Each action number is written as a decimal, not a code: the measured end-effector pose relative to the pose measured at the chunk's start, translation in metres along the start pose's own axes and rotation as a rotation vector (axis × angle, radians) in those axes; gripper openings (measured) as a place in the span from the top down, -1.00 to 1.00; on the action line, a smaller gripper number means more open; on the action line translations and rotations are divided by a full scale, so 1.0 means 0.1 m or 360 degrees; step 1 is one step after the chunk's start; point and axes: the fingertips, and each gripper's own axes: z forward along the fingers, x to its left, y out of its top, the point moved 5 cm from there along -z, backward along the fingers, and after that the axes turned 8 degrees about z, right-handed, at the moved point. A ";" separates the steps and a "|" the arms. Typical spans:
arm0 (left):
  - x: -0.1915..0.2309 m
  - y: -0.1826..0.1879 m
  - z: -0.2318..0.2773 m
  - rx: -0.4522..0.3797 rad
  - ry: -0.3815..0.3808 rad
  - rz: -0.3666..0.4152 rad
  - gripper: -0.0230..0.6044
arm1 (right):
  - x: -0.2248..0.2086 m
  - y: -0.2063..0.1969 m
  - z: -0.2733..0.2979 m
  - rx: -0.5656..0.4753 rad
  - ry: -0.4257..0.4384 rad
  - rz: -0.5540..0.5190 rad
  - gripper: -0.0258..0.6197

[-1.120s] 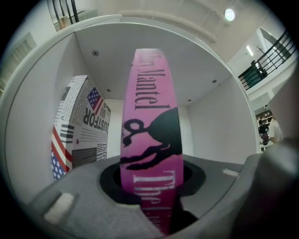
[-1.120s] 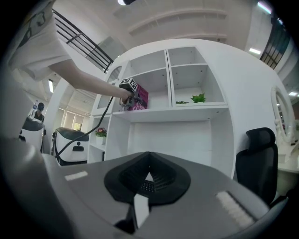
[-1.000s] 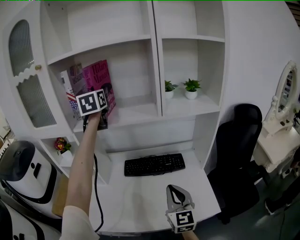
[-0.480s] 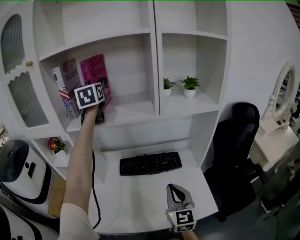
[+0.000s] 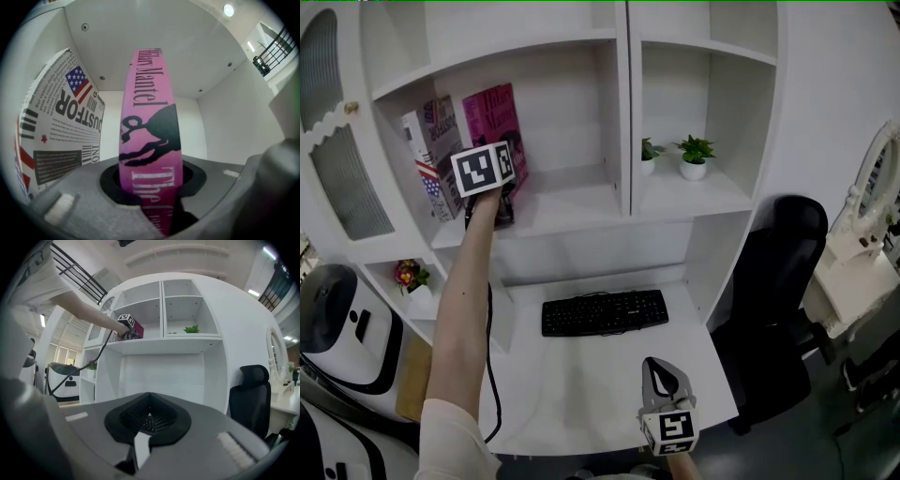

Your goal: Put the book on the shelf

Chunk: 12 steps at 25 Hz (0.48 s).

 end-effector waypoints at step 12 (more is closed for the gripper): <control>0.03 0.02 -0.13 -0.0169 -0.0005 0.0075 -0.31 | -0.03 0.07 -0.06 0.0003 0.0018 -0.0060 0.91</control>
